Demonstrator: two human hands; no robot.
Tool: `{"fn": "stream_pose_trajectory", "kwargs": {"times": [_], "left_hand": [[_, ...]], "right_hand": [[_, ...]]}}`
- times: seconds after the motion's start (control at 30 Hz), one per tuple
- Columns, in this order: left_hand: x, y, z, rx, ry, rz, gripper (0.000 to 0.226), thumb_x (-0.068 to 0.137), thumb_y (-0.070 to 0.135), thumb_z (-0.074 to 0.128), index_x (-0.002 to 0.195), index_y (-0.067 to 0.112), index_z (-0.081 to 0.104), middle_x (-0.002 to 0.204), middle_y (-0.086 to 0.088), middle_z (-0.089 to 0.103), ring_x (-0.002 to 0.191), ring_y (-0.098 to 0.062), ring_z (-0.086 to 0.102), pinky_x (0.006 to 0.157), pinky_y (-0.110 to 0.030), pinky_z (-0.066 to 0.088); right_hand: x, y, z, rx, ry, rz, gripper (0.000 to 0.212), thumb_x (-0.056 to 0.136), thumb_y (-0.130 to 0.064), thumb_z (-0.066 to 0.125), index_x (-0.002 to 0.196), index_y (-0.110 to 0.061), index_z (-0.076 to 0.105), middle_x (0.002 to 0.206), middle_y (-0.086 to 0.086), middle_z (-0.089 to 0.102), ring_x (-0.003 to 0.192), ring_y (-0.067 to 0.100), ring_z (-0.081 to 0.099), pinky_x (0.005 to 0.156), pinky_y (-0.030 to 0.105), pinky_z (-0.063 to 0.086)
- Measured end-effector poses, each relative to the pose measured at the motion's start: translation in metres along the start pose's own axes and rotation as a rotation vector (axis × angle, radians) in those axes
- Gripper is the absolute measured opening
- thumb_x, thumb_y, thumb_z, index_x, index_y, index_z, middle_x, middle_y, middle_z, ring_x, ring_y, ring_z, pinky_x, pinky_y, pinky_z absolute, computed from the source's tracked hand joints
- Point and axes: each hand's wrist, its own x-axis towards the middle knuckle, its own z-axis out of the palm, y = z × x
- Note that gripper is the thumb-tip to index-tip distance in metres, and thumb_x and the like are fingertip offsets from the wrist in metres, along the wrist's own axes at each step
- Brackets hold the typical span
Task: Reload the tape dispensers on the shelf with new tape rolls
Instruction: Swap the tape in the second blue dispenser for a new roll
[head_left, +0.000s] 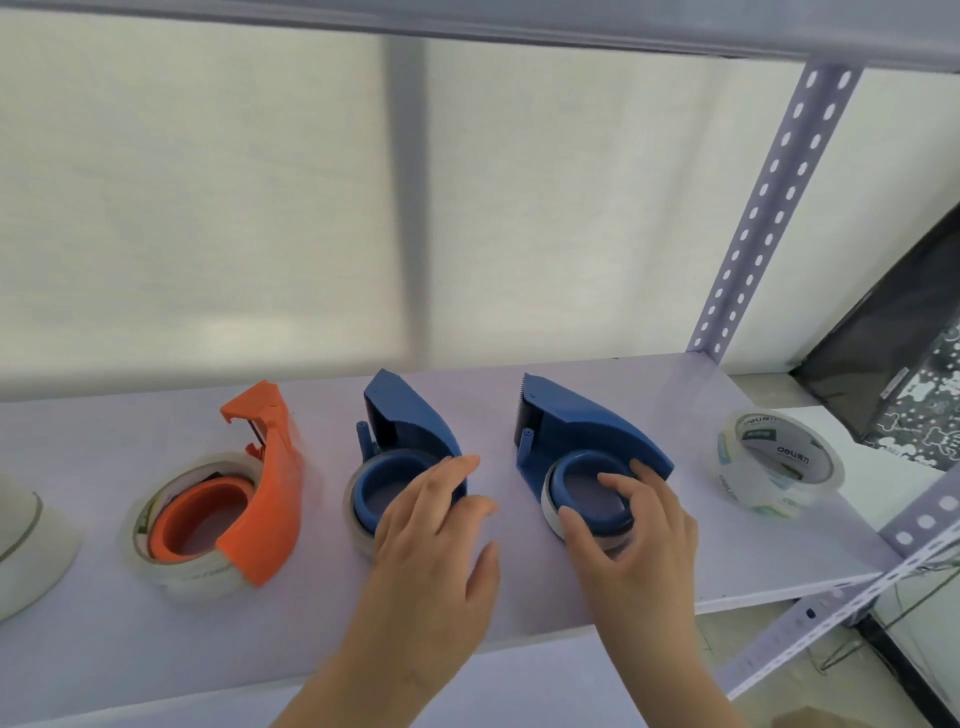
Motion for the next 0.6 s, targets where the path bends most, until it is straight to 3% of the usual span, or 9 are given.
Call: {"fn": "stream_pose_trajectory", "kwargs": {"times": [0.13, 0.3, 0.4, 0.5, 0.57, 0.6], "left_hand": [[0.005, -0.017, -0.005, -0.019, 0.021, 0.011, 0.022, 0.079, 0.024, 0.062, 0.101, 0.022, 0.06, 0.131, 0.009, 0.039, 0.128, -0.009, 0.035, 0.109, -0.022, 0.021], [0.004, -0.023, -0.014, 0.005, 0.053, 0.023, 0.028, 0.079, 0.026, 0.066, 0.106, 0.022, 0.058, 0.132, 0.006, 0.041, 0.135, -0.018, 0.031, 0.11, -0.03, 0.026], [-0.001, -0.003, -0.023, -0.174, 0.138, -0.002, 0.026, 0.082, 0.031, 0.056, 0.107, 0.026, 0.055, 0.13, 0.01, 0.044, 0.13, -0.008, 0.036, 0.11, -0.014, 0.023], [-0.004, 0.025, -0.023, -0.364, -0.055, -0.091, 0.038, 0.086, 0.041, 0.049, 0.124, 0.036, 0.047, 0.131, 0.037, 0.032, 0.132, 0.013, 0.024, 0.106, -0.002, 0.016], [-0.006, 0.031, -0.01, -0.312, -0.223, -0.156, 0.058, 0.089, 0.047, 0.047, 0.141, 0.038, 0.024, 0.143, 0.037, 0.015, 0.136, 0.017, 0.003, 0.112, -0.007, 0.006], [-0.006, 0.03, -0.004, -0.239, -0.285, -0.187, 0.067, 0.089, 0.051, 0.045, 0.145, 0.036, 0.012, 0.151, 0.03, 0.009, 0.14, 0.01, -0.002, 0.114, -0.015, 0.004]], "right_hand": [[0.0, 0.0, -0.001, 0.012, -0.034, 0.004, 0.049, 0.072, -0.035, 0.079, 0.115, -0.03, 0.056, 0.138, -0.007, 0.048, 0.121, 0.017, 0.034, 0.093, 0.025, 0.029], [-0.003, -0.001, -0.003, 0.03, -0.082, -0.032, 0.055, 0.065, -0.038, 0.083, 0.111, -0.034, 0.052, 0.119, -0.014, 0.051, 0.111, 0.011, 0.037, 0.092, 0.028, 0.039], [-0.006, -0.003, -0.004, 0.162, -0.105, -0.028, 0.044, 0.07, -0.031, 0.081, 0.106, -0.033, 0.055, 0.118, -0.015, 0.051, 0.108, 0.005, 0.046, 0.092, 0.021, 0.037], [-0.009, -0.003, -0.006, 0.321, -0.143, 0.023, 0.034, 0.077, -0.028, 0.075, 0.102, -0.04, 0.054, 0.111, -0.013, 0.056, 0.105, 0.002, 0.055, 0.089, 0.024, 0.045], [-0.01, -0.004, -0.007, 0.392, -0.172, 0.049, 0.032, 0.08, -0.03, 0.072, 0.106, -0.037, 0.055, 0.112, -0.011, 0.06, 0.104, 0.006, 0.059, 0.087, 0.028, 0.049], [-0.011, -0.003, -0.008, 0.402, -0.188, 0.059, 0.032, 0.082, -0.031, 0.07, 0.109, -0.035, 0.055, 0.113, -0.012, 0.061, 0.105, 0.005, 0.059, 0.088, 0.027, 0.048]]}}
